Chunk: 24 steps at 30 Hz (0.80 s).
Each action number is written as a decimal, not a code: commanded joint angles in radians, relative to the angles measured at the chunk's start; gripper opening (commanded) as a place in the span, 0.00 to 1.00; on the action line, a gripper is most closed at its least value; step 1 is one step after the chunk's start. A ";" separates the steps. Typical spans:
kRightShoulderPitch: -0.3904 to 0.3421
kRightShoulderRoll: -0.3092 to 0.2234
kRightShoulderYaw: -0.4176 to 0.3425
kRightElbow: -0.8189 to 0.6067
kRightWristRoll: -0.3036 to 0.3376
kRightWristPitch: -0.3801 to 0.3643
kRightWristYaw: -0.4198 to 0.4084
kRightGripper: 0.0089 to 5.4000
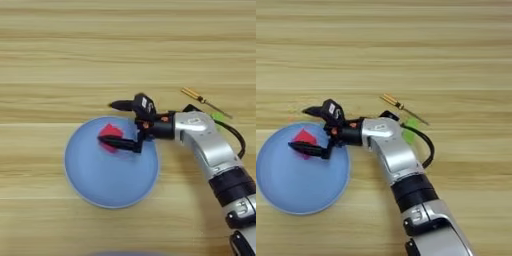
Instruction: Move the objects on the table
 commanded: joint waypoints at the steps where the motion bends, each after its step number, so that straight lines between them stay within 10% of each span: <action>1: -0.094 -0.034 -0.051 -0.059 0.034 -0.004 -0.026 0.99; 24: -0.231 -0.253 -0.245 0.150 0.053 -0.076 -0.025 0.99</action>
